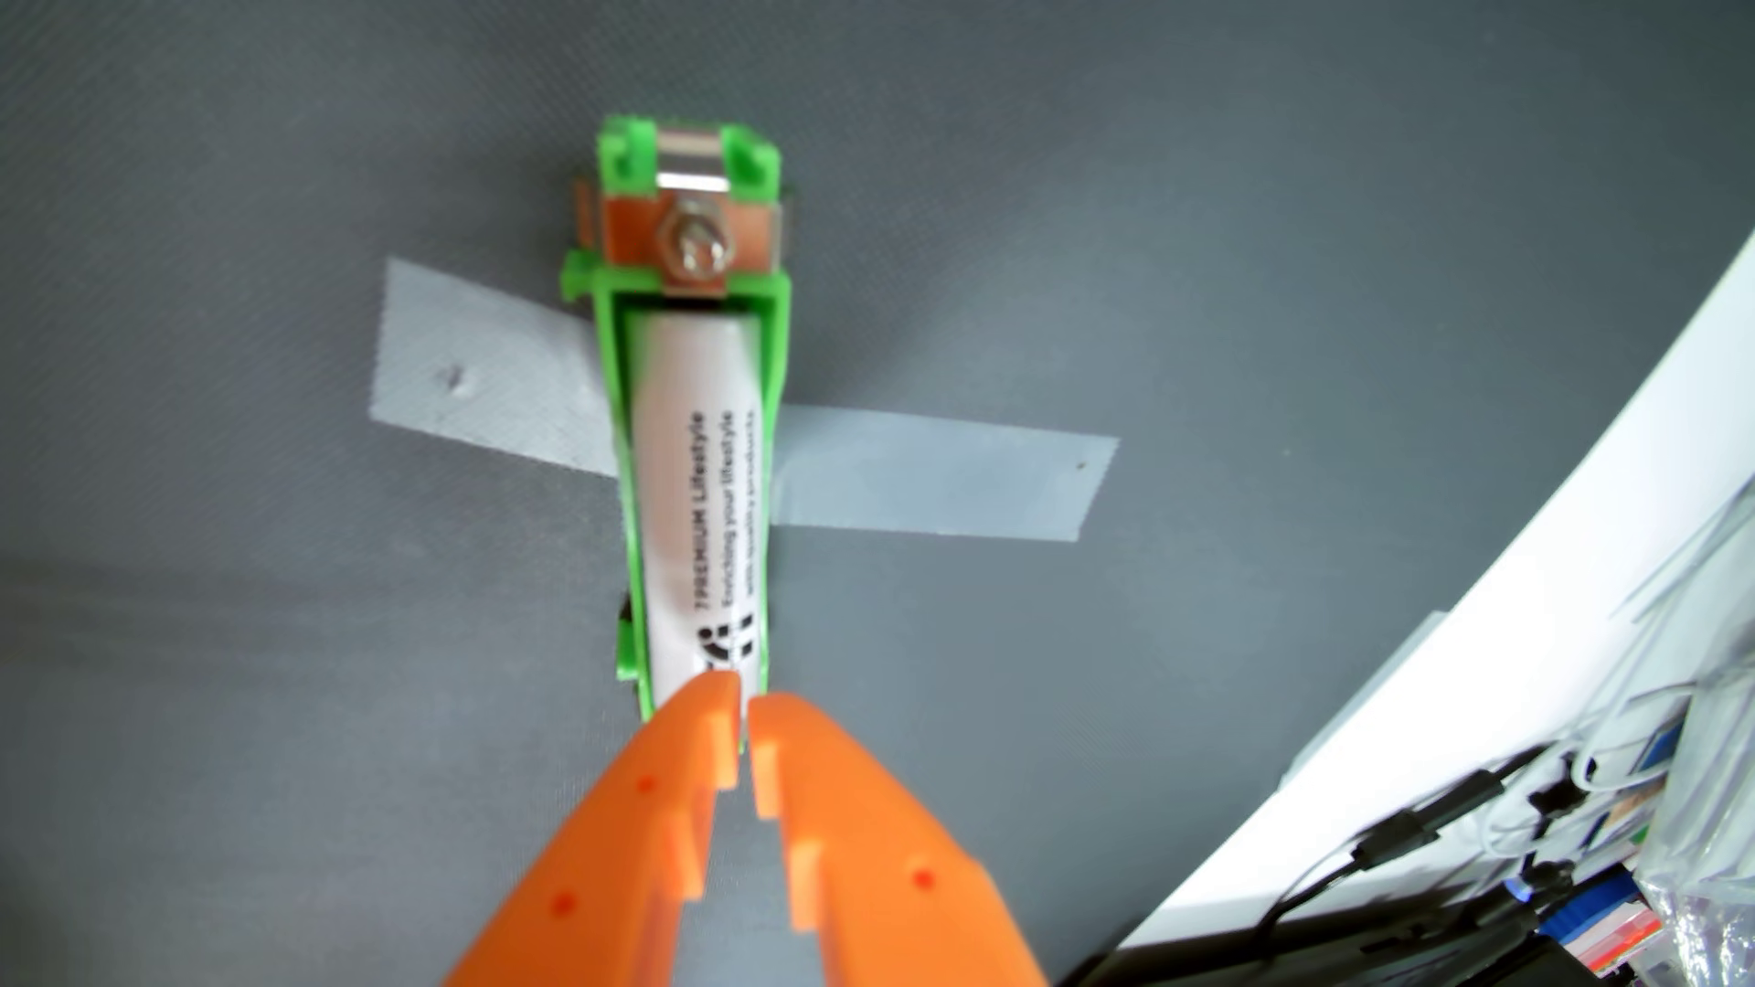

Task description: Insert Battery

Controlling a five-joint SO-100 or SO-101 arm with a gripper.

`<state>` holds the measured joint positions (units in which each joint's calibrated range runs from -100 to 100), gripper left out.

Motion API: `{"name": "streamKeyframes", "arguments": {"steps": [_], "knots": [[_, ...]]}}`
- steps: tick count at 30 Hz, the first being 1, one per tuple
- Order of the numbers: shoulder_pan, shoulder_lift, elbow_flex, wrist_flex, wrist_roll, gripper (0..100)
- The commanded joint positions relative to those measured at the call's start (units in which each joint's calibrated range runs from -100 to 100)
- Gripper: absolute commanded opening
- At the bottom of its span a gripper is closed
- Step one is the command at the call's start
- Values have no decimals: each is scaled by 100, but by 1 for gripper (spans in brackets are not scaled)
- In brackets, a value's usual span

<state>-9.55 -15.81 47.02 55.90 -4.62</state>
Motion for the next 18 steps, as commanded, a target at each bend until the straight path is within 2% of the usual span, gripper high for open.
{"name": "streamKeyframes", "arguments": {"steps": [1, 18], "knots": [[45, -124, -69, -27, -27, 1], [45, -124, 319, -323, -22, 1]]}}
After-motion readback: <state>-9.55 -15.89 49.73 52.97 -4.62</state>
